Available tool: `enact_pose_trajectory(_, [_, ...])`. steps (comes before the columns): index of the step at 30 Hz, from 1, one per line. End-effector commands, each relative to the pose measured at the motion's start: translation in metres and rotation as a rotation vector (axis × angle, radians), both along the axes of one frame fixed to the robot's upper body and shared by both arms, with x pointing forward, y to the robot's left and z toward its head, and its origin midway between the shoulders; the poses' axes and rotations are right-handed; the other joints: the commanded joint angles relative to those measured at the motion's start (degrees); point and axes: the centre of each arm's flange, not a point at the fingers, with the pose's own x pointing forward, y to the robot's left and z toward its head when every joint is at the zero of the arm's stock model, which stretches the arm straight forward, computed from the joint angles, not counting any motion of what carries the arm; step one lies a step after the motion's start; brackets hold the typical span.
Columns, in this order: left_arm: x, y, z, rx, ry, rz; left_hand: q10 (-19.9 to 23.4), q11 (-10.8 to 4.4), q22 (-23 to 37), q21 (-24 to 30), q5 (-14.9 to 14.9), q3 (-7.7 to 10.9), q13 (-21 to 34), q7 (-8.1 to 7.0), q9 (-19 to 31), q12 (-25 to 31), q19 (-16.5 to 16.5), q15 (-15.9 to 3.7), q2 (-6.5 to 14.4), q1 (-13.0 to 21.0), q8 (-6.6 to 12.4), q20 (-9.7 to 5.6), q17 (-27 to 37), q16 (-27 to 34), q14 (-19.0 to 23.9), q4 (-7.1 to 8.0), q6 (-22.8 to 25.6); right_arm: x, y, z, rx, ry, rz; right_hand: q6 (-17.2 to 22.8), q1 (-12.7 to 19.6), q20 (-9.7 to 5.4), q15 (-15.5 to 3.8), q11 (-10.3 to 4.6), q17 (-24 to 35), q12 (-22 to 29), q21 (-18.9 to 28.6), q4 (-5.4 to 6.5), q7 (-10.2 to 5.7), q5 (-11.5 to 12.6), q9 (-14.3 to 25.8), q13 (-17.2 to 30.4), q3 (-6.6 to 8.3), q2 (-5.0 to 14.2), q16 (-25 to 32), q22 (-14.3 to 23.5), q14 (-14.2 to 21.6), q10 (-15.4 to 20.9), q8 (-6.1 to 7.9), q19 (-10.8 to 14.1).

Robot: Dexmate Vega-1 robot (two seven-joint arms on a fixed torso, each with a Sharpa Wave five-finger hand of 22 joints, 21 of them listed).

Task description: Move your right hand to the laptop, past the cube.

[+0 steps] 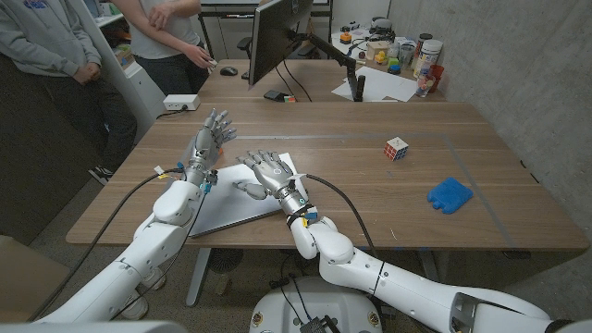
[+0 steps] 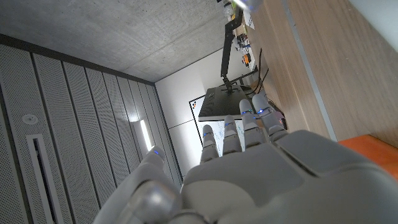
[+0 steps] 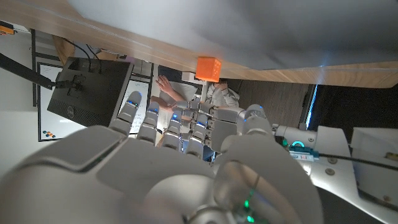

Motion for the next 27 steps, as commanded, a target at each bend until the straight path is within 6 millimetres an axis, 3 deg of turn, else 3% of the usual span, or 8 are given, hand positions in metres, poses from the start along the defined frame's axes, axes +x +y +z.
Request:
enact_pose_trajectory(1, [-0.003,0.0,-0.001,0.002,-0.003,0.0,-0.4,0.02,0.3,-0.2,0.1,-0.17,0.1,-0.33,0.1,-0.1,-3.1,0.34,0.1,-0.7,-0.06,0.59,0.2,-0.2,-0.4,0.09,-0.1,0.015,0.009,-0.004,-0.071,0.004,-0.11,0.5,-0.2,0.06,0.39,0.12,0.1,0.3,-0.2,0.32,-0.08,-0.2,0.3,0.1,0.07,-0.38,0.4,0.1,0.4,0.6,0.2,0.6])
enact_pose_trajectory(11, [0.001,-0.001,-0.004,-0.003,0.006,0.002,-0.2,-0.16,0.3,-0.3,0.1,-0.37,0.1,-0.41,0.1,-0.1,-3.1,0.29,0.1,-0.9,-0.09,0.58,0.2,-0.2,-0.3,0.28,-0.1,0.019,0.012,-0.011,-0.11,0.011,-0.123,0.2,-0.4,0.06,-0.01,-0.74,0.1,0.3,-0.4,0.4,-0.22,-0.6,0.2,0.1,0.05,-0.67,0.3,0.1,0.4,0.9,-0.24,0.7])
enact_pose_trajectory(17, [0.004,-0.002,-0.004,-0.002,0.009,-0.003,0.4,-0.42,0.3,-0.4,0.2,-0.43,0.0,-0.39,0.1,0.1,-3.1,0.2,0.1,-0.8,0.19,0.57,0.3,-0.1,0.0,0.33,0.7,0.02,0.012,-0.009,-0.107,0.01,-0.109,-0.3,-0.7,0.07,-0.54,-2.3,0.1,-0.6,-0.7,0.78,-0.3,-0.7,0.0,-0.2,0.41,0.26,-0.1,0.0,-0.8,-0.5,-0.94,0.6])
enact_pose_trajectory(27, [0.007,-0.002,-0.003,-0.003,0.01,-0.002,0.6,-0.35,0.3,-0.4,0.2,-0.39,0.0,-0.46,0.1,0.1,-3.1,0.15,0.2,-0.6,0.19,0.57,0.2,-0.1,0.1,0.25,0.9,0.023,0.011,-0.007,-0.103,0.021,-0.101,-0.9,-0.8,0.07,-0.65,-2.09,0.0,-0.8,-1.0,0.82,-0.3,-0.8,-0.1,-0.4,0.48,0.42,-0.2,-0.1,-0.9,-0.7,-1.44,0.5])
